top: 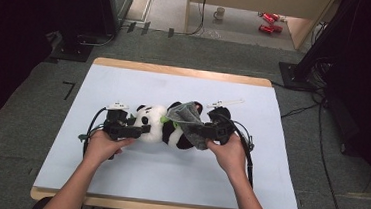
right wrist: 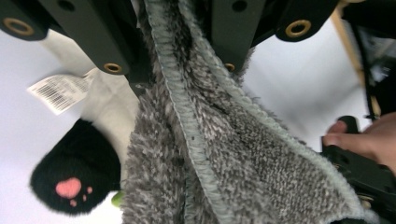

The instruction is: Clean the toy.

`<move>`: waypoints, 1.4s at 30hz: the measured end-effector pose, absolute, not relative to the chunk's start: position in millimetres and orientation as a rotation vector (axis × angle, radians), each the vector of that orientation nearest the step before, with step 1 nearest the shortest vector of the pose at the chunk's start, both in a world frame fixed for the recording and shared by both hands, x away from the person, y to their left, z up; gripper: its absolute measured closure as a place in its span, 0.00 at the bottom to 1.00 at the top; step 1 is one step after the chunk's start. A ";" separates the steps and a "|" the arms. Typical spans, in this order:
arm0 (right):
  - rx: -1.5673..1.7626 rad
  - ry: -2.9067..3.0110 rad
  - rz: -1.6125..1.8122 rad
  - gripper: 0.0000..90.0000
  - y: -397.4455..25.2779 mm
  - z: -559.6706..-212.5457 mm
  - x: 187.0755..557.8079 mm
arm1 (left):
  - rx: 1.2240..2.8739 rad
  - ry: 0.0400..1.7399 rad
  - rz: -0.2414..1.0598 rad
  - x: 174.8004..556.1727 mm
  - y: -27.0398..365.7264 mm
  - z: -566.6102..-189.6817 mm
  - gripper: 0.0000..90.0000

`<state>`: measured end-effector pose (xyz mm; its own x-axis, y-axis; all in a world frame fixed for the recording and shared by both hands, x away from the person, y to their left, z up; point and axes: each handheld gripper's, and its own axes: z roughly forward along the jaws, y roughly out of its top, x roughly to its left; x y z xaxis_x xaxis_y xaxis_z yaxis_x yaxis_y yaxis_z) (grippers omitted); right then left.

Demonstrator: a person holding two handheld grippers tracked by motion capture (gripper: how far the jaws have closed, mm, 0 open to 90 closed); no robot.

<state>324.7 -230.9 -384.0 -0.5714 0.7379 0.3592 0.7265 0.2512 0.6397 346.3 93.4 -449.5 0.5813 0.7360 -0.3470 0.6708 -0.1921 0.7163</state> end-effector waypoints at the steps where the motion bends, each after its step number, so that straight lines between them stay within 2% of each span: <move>1: 1.448 2.464 1.278 0.86 -233.9 -386.2 322.1 | 1.912 1.130 0.091 346.3 93.5 -449.6 0.37; 9: 1.525 2.361 1.349 0.86 -259.6 -401.3 309.3 | 1.906 1.124 0.094 345.7 94.2 -451.0 0.37; 16: 1.580 2.368 1.229 0.86 -273.5 -413.2 309.7 | 1.867 1.155 0.062 349.1 97.5 -451.7 0.37; 24: 1.517 2.298 1.336 0.86 -274.1 -376.2 313.7 | 1.861 1.154 0.064 348.8 97.6 -452.1 0.36; 25: 1.467 2.319 1.362 0.86 -261.4 -362.3 317.2 | 1.864 1.154 0.069 348.1 96.9 -451.5 0.36; 30: 1.387 2.398 1.362 0.86 -230.4 -352.7 320.7 | 1.866 1.158 0.072 348.1 96.3 -450.5 0.36; 31: 1.342 2.443 1.351 0.86 -209.0 -353.2 321.5 | 1.861 1.163 0.071 348.4 95.9 -449.8 0.36; 36: 1.293 2.527 1.272 0.86 -172.0 -365.9 320.3 | 1.862 1.142 0.078 348.2 96.9 -450.1 0.36; 42: 1.276 2.531 1.103 0.86 -163.2 -383.3 322.9 | 1.874 1.086 0.118 346.4 96.1 -450.0 0.34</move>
